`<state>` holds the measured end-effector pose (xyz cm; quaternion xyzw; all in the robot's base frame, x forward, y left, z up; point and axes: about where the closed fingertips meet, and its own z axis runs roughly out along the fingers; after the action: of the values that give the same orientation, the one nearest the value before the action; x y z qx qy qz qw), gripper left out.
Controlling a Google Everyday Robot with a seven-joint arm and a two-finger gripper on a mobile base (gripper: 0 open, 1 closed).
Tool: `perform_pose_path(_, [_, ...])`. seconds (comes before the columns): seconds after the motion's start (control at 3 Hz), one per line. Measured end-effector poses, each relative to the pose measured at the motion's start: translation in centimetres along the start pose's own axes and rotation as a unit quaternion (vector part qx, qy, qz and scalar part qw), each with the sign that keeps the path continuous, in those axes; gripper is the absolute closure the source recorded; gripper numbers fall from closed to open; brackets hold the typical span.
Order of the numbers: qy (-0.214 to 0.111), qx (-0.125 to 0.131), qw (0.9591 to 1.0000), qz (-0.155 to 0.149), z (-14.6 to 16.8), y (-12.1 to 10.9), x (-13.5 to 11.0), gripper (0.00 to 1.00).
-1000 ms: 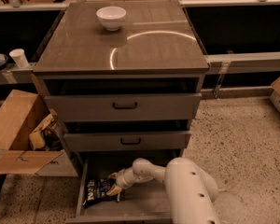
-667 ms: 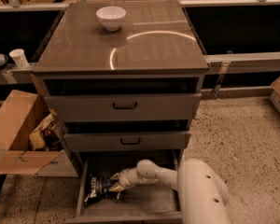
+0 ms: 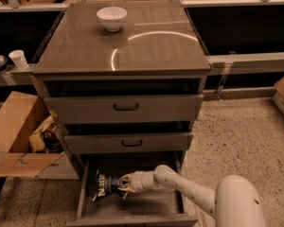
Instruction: Pick blue chip bag from bottom drawer and place on counter
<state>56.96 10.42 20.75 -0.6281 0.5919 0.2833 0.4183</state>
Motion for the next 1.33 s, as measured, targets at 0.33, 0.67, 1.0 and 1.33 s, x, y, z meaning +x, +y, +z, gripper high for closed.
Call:
perform_pose_path(0.33, [-0.038, 0.008, 0.9991, -0.018, -3.7, -1.0, -1.2, 1.0])
perform_pose_path(0.67, [-0.042, -0.003, 0.999, -0.019, -3.5, -0.2, -1.4, 1.0])
perform_pose_path(1.0, [-0.042, -0.007, 0.9986, -0.032, -4.0, -0.1, -2.5, 1.0])
perform_pose_path(1.33, [-0.016, 0.019, 0.9944, -0.102, -7.8, -1.7, -5.6, 1.0])
